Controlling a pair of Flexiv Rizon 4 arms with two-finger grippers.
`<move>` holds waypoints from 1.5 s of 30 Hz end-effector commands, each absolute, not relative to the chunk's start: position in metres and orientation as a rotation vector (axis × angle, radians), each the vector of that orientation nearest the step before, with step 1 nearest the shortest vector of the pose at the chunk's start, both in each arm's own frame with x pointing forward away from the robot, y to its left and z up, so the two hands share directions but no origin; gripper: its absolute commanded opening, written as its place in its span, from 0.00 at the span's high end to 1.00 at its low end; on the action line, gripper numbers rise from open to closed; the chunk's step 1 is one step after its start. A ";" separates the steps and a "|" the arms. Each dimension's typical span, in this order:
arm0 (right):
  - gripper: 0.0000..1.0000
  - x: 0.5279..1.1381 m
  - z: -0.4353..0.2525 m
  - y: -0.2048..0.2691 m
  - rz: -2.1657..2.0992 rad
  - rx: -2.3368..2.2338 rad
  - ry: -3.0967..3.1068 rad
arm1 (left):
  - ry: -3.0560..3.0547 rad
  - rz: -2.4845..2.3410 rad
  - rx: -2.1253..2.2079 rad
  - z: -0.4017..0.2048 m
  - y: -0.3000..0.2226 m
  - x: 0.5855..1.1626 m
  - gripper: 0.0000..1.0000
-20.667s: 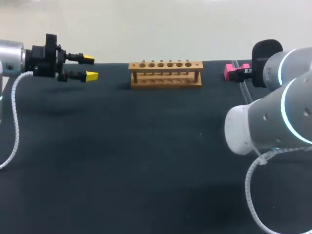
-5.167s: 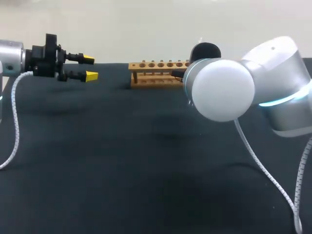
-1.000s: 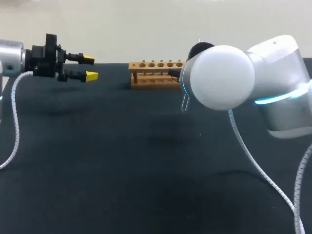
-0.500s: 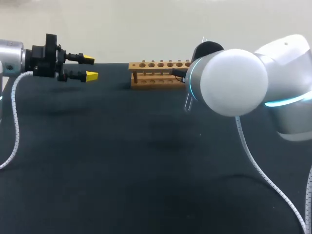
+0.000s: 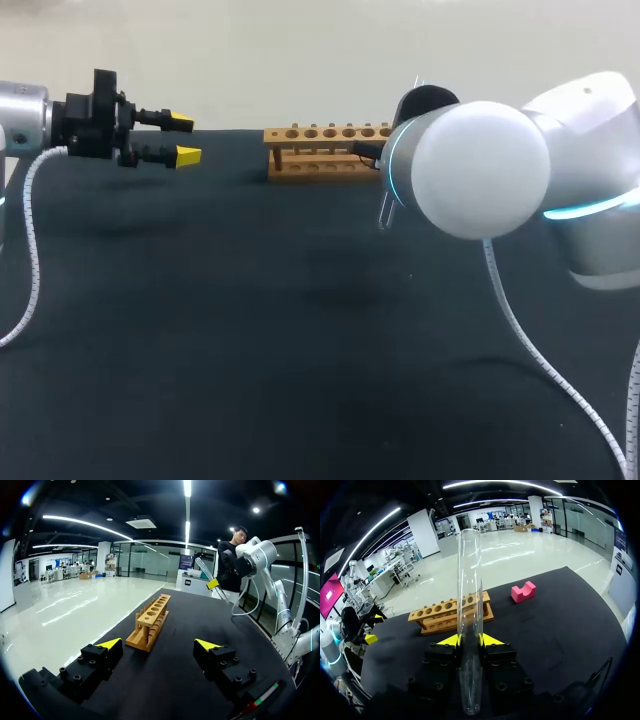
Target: Grasp the test tube, adjust it, and insert it.
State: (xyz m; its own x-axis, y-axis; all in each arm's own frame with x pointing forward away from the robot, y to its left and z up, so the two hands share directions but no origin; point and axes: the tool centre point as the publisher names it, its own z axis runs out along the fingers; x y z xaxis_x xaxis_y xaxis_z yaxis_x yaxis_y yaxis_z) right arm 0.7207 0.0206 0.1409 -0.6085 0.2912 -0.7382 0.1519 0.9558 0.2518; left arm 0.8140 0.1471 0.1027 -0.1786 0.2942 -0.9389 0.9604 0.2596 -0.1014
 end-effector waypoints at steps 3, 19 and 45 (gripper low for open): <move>1.00 0.720 0.140 0.020 0.209 0.310 2.229 | 1.652 -0.951 1.172 0.102 0.147 0.812 0.00; 1.00 0.726 0.137 0.020 0.214 0.325 2.186 | 1.652 -0.951 1.172 0.102 0.147 0.812 0.00; 1.00 0.773 0.149 0.034 0.126 0.314 1.896 | 1.652 -0.951 1.172 0.102 0.147 0.812 0.00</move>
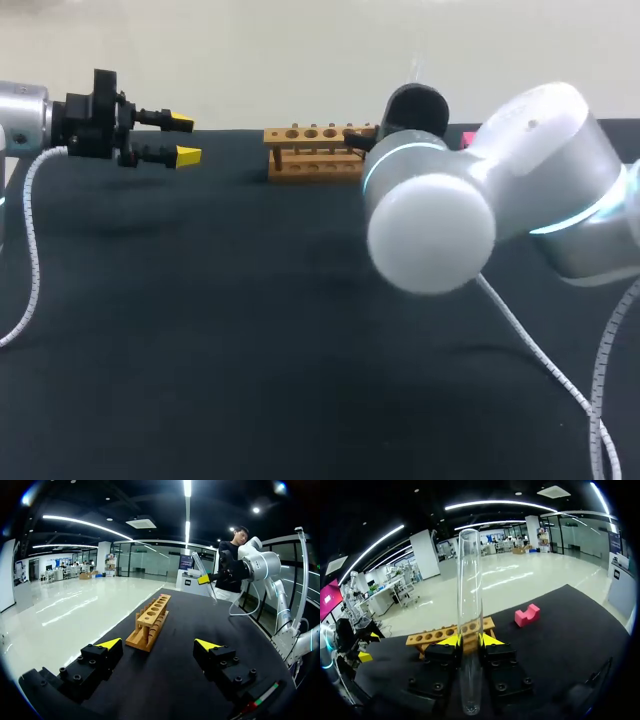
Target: Grasp the test tube, adjust it, and insert it.
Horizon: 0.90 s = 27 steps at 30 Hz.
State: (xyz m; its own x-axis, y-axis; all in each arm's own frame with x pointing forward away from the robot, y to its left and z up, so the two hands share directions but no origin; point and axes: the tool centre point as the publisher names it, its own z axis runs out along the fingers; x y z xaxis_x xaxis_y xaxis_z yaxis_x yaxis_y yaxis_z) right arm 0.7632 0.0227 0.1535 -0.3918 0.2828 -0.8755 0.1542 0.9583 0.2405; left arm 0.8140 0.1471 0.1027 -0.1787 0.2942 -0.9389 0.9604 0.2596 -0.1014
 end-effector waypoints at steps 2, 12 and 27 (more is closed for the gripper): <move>1.00 0.778 0.153 0.035 0.117 0.310 1.861 | 1.652 -0.951 1.172 0.102 0.147 0.812 0.00; 1.00 0.808 0.172 0.033 0.088 0.303 1.718 | 1.652 -0.951 1.172 0.102 0.147 0.812 0.00; 1.00 0.856 0.184 0.031 0.096 0.237 1.610 | 1.652 -0.951 1.172 0.102 0.147 0.812 0.00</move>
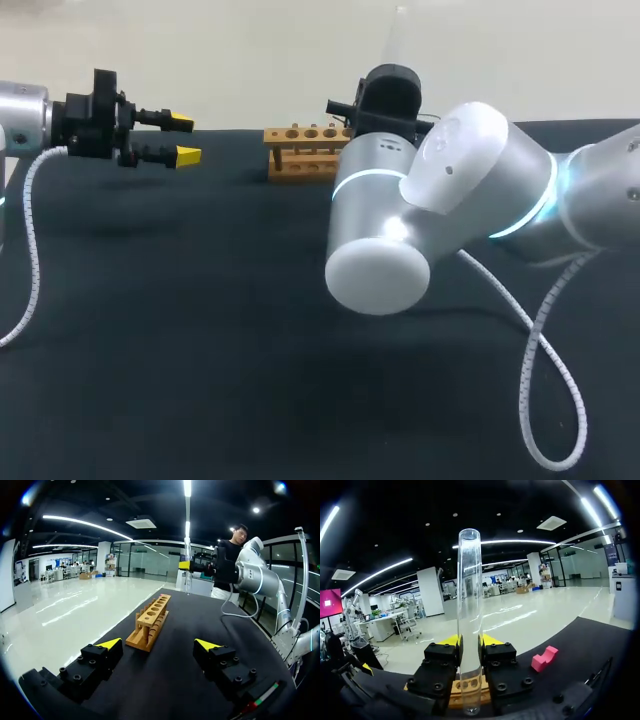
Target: Grasp the test tube, adjust it, and insert it.
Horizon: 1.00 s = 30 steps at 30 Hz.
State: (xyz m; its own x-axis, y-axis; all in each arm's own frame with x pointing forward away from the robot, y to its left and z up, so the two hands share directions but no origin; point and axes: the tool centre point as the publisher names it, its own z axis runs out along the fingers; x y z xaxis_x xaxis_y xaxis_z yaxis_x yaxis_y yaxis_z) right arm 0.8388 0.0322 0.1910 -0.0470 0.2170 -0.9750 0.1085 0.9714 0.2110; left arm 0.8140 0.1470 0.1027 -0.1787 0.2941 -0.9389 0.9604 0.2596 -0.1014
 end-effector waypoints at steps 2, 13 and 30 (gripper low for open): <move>1.00 0.863 0.183 0.029 0.092 0.230 1.600 | 1.652 -0.951 1.172 0.102 0.147 0.812 0.00; 1.00 0.893 0.180 0.022 0.096 0.211 1.553 | 1.652 -0.951 1.172 0.102 0.147 0.812 0.00; 1.00 0.913 0.166 0.022 0.106 0.222 1.540 | 1.652 -0.951 1.172 0.102 0.147 0.812 0.00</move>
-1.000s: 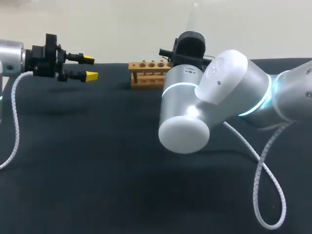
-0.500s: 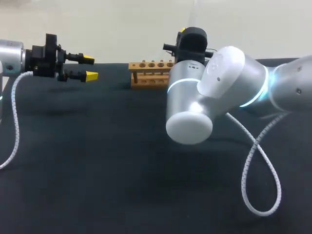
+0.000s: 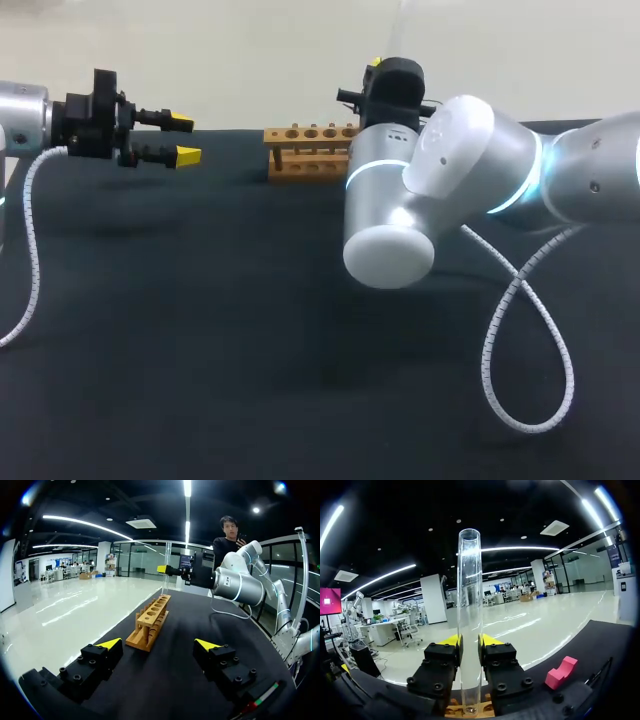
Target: Grasp the test tube, adjust it, and insert it.
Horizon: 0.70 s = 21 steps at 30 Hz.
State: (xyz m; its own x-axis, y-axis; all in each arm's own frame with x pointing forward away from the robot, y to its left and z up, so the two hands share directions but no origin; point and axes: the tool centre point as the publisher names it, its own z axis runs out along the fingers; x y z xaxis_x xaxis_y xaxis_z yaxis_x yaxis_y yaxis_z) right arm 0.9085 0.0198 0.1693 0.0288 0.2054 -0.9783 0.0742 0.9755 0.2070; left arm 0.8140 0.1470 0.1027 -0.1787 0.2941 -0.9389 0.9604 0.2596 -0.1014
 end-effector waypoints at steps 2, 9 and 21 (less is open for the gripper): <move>1.00 0.913 0.164 0.022 0.106 0.224 1.543 | 1.652 -0.951 1.172 0.102 0.147 0.812 0.00; 1.00 0.914 0.153 0.023 0.093 0.219 1.558 | 1.652 -0.951 1.172 0.102 0.147 0.812 0.00; 1.00 0.917 0.133 0.031 0.097 0.188 1.587 | 1.652 -0.951 1.172 0.102 0.147 0.812 0.00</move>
State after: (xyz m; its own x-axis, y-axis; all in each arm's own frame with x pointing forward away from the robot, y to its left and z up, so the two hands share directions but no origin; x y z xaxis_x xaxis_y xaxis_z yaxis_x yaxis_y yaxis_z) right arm 0.9118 0.0296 0.1365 -0.0167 0.1802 -0.9835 0.0654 0.9817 0.1788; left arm 0.8140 0.1470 0.1027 -0.1787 0.2941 -0.9389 0.9604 0.2596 -0.1014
